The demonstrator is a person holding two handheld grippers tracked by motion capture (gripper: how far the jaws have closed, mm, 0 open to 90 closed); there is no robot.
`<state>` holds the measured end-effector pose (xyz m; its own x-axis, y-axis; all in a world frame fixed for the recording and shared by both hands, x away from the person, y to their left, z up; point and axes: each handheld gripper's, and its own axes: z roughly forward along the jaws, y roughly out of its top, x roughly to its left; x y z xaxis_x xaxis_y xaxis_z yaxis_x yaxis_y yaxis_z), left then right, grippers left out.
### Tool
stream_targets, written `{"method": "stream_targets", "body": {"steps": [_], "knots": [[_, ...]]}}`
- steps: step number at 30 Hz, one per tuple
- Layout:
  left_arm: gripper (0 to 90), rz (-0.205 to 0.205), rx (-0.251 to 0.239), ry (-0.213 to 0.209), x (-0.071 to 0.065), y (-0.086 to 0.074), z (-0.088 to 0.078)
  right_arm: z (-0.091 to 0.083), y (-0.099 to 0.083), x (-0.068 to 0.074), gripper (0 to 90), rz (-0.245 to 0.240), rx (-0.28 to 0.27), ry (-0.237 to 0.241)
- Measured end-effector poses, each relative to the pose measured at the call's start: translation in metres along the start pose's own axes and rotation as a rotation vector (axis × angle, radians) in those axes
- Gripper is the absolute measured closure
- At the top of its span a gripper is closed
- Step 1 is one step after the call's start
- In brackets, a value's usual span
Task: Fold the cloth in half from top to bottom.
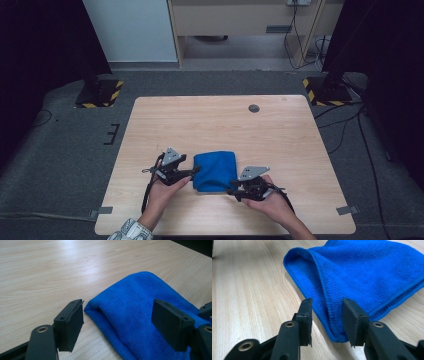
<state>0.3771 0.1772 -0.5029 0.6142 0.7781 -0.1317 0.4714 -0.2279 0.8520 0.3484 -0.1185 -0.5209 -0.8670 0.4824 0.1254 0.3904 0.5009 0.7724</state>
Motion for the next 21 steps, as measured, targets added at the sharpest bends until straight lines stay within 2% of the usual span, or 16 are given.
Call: {"method": "stream_targets", "body": {"steps": [4, 6, 11, 16, 19, 21], "knots": [[24.7, 0.005, 0.003, 0.0, 0.0, 0.0, 0.0, -0.001, -0.001, 0.0, 58.4, 0.002, 0.005, 0.005], [24.4, 0.007, 0.007, -0.005, -0.001, -0.001, 0.0, -0.004, -0.001, -0.001, 54.7, 0.011, -0.003, 0.009], [22.5, 0.028, 0.028, -0.027, -0.008, -0.006, 0.003, -0.01, 0.004, -0.003, 46.8, 0.023, -0.048, 0.007], [20.8, 0.073, 0.075, -0.029, -0.017, -0.014, 0.008, -0.015, 0.014, -0.009, 34.9, 0.039, -0.102, -0.051], [20.8, 0.106, 0.126, -0.025, -0.021, -0.021, 0.013, -0.017, 0.018, -0.014, 30.4, 0.045, -0.126, -0.096], [20.9, 0.124, 0.148, -0.009, -0.021, -0.024, 0.013, -0.02, 0.019, -0.018, 28.2, 0.049, -0.136, -0.122]]}}
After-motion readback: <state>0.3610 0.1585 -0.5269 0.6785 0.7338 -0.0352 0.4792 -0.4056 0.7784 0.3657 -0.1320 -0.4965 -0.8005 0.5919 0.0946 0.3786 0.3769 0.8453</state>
